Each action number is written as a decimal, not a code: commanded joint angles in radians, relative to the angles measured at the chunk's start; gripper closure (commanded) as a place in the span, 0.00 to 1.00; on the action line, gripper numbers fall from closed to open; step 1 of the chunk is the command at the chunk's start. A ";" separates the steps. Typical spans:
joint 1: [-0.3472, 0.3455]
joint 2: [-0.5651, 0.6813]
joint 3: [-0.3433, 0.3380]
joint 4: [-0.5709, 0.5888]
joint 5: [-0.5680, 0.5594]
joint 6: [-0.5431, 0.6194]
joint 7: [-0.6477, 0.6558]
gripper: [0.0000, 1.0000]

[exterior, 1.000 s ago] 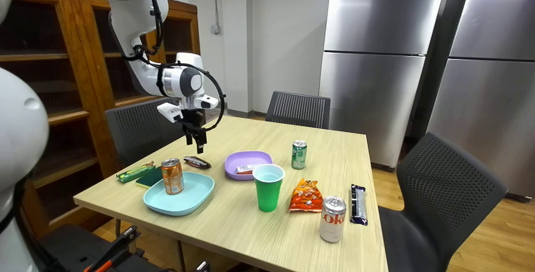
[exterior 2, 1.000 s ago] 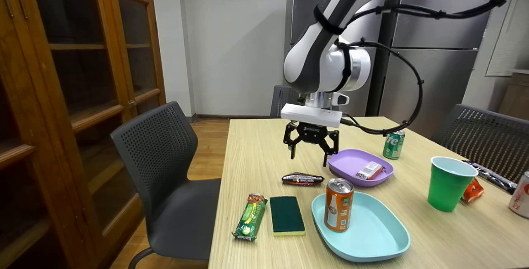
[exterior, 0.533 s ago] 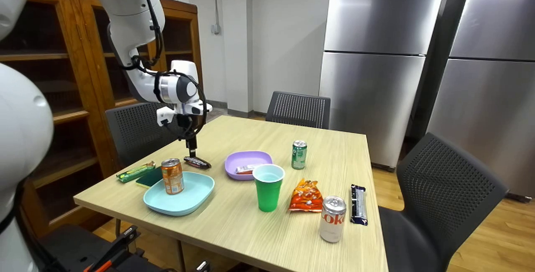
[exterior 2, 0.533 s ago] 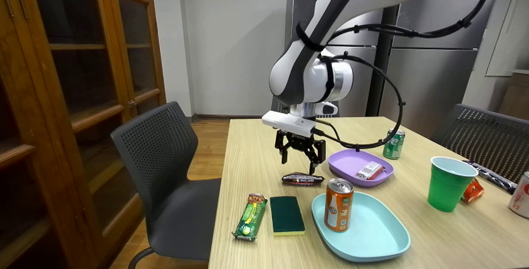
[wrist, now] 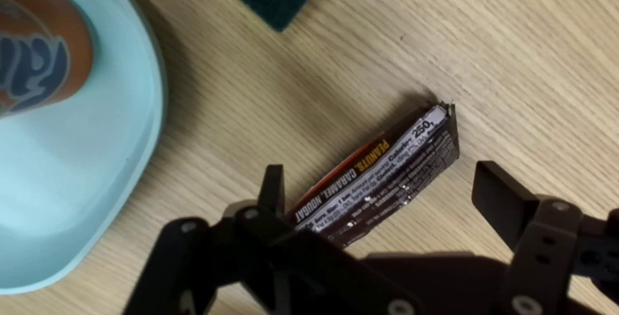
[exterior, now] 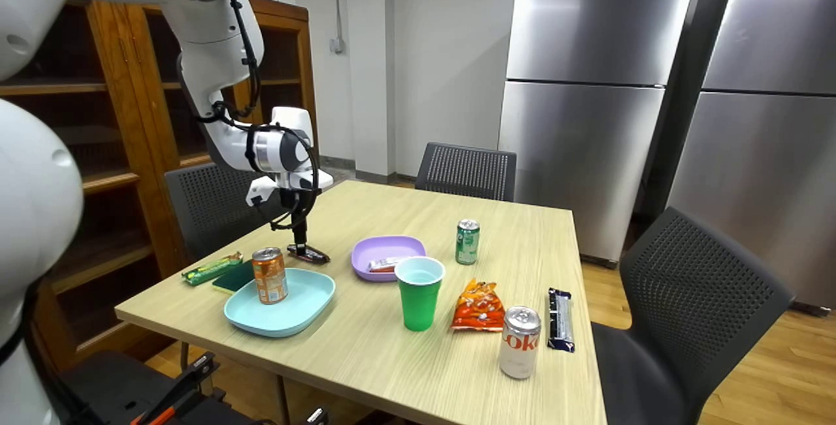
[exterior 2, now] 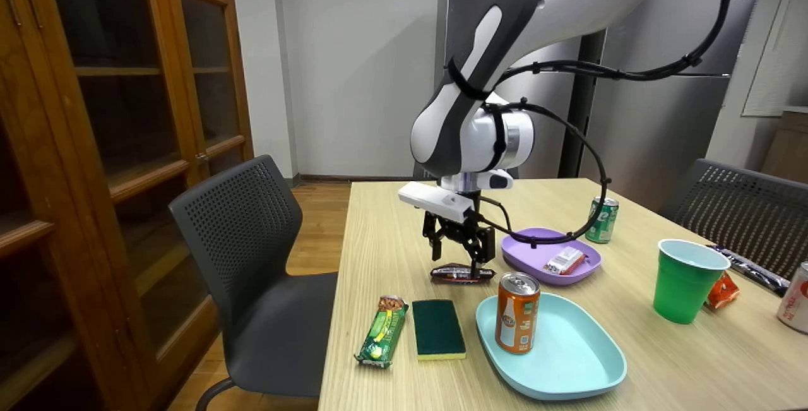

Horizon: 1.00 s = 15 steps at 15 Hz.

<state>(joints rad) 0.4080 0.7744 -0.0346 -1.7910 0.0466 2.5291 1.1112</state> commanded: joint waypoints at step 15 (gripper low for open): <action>-0.003 0.050 -0.002 0.067 -0.003 -0.033 0.043 0.80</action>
<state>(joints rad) 0.4078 0.8158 -0.0383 -1.7538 0.0465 2.5291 1.1347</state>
